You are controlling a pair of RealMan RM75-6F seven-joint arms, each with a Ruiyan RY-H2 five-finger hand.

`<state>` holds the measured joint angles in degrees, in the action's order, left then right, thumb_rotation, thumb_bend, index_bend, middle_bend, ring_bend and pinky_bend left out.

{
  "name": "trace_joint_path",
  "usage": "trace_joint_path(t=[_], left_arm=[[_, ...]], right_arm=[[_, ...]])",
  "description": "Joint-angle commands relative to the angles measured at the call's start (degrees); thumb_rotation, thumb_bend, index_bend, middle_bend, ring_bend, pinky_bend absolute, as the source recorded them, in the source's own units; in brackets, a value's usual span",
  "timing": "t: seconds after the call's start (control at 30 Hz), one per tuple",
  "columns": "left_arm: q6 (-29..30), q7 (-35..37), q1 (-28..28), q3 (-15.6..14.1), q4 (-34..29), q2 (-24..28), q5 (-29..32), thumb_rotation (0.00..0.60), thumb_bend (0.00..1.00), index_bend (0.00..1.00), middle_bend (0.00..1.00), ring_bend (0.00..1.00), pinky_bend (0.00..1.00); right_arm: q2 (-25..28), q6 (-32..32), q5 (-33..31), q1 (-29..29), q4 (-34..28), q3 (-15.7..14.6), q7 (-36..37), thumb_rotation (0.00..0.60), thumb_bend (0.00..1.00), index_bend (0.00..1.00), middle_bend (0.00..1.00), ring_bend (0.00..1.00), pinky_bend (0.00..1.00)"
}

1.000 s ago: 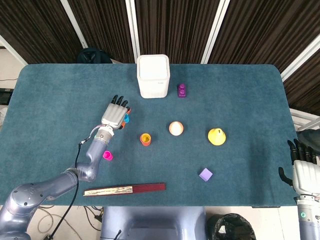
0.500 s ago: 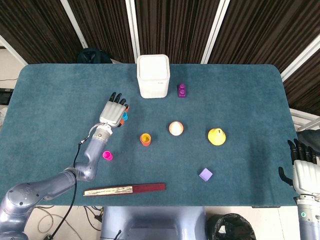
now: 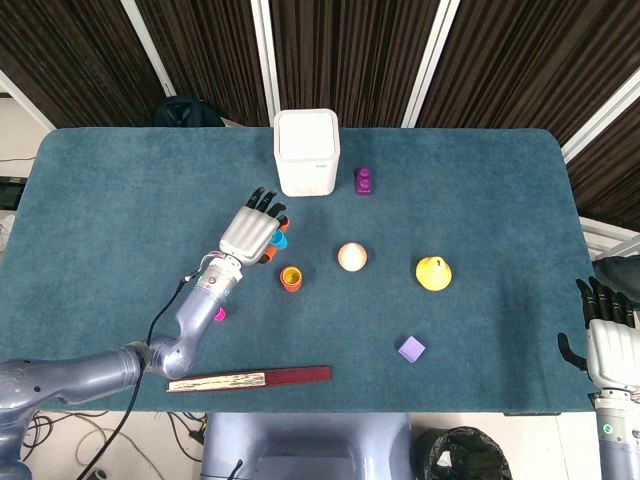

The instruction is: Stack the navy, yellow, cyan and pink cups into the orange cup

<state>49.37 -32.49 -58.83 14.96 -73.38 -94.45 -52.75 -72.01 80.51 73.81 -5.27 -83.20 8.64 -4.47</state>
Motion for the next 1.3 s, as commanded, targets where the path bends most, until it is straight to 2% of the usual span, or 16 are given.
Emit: trace_joint_path(t=[0.03,0.23,0.5,1.3], left_arm=[[1.0,-4.0,0.2,-0.8,-6.1,3.0,1.9,0.600,0.35,0.46,0.20,0.00,0.01],[2.0,-6.8,0.0,-1.7,-10.9,4.4,3.5,0.600,0.35,0.46,0.20,0.00,0.01],[2.5,-7.8,-0.4,-2.6,-13.4,4.5,4.3,0.600,0.35,0.46,0.20,0.00,0.00],[2.5,-8.1,-1.7,-5.1,-10.3,1.0,4.8,0.600,0.35,0.46,0.20,0.00,0.00]], right_arm=[[0.1,0.1,0.0,0.1,-0.1,0.0,0.1,0.600,0.43,0.05,0.00,0.04,0.00],[0.3,0.4,0.1,0.1,-0.4,0.1,0.3,0.600,0.43,0.05,0.00,0.04,0.00],[0.6,0.5,0.0,0.3,-0.5,0.2,0.6,0.600,0.43,0.05,0.00,0.04,0.00],[1.2,0.5,0.0,0.4,-0.9,0.3,1.2,0.600,0.43,0.05,0.00,0.04,0.00]])
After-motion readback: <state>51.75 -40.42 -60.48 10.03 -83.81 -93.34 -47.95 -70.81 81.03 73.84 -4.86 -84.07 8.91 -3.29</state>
